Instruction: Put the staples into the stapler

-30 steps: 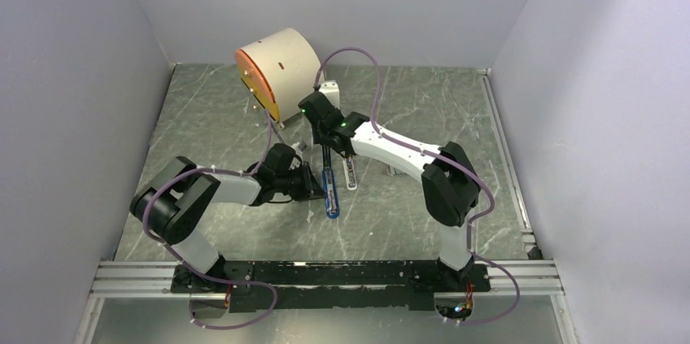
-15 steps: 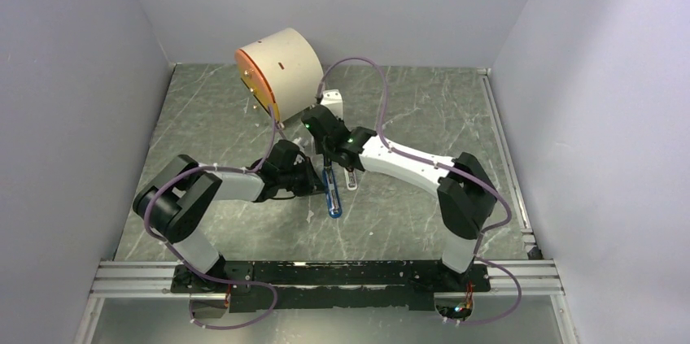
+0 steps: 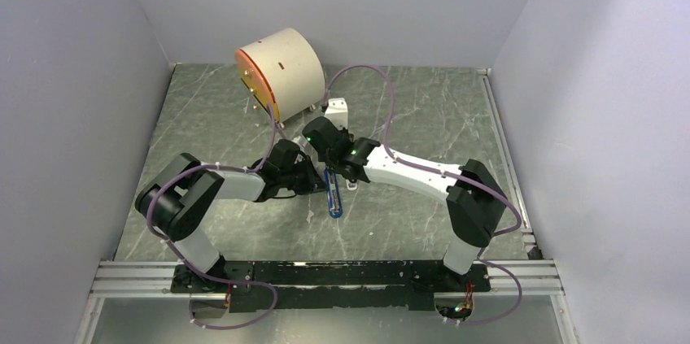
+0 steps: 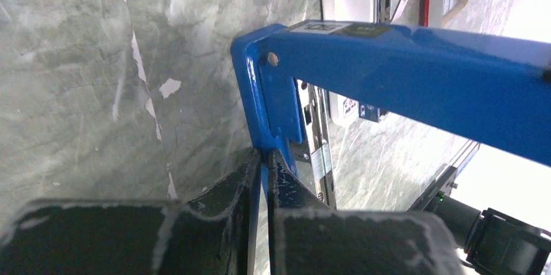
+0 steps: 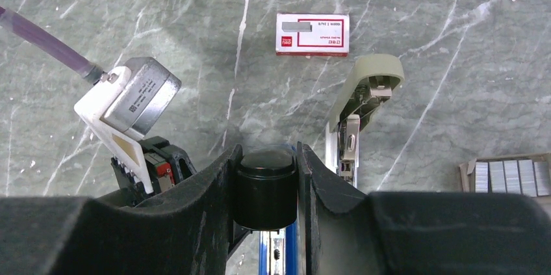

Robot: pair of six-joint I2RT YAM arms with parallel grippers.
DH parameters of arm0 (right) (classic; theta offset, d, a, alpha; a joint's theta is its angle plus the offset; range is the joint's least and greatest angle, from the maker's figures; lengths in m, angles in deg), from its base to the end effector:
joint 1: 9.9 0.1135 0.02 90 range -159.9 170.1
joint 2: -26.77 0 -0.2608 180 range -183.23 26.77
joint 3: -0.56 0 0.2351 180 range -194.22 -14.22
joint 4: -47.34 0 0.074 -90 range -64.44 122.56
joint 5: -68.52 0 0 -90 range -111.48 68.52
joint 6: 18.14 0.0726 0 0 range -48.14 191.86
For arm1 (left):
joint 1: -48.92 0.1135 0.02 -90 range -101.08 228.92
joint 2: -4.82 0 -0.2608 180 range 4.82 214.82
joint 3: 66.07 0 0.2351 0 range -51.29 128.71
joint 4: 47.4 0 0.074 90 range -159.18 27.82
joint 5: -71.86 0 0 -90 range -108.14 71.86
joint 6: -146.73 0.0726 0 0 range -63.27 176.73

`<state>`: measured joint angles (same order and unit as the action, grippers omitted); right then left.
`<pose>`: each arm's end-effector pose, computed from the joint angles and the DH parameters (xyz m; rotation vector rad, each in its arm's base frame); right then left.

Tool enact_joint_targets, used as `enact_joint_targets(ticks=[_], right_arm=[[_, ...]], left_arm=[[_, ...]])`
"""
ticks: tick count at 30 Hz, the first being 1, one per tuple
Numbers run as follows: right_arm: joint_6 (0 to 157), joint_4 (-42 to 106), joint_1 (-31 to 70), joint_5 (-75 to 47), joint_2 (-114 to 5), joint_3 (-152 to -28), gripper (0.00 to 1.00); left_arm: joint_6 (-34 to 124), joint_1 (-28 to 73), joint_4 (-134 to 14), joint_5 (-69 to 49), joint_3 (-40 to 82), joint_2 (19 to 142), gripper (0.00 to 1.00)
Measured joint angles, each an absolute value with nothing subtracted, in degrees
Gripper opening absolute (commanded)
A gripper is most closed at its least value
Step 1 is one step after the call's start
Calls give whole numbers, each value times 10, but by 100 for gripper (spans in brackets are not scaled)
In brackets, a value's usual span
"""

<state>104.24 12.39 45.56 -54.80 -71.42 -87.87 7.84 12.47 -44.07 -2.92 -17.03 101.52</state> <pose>0.2509 0.2942 0.2370 -0.1700 2.1973 0.1614 0.2395 -0.2006 0.0981 -0.1338 2.5540 -0.9796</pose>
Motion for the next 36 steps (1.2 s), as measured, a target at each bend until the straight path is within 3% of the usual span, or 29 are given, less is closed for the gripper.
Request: enact_joint_targets(ticks=[36], right_arm=[[1123,142,569,-647,-647,-732,14]], left_arm=[[78,125,-413,-54,-163,1031,10]])
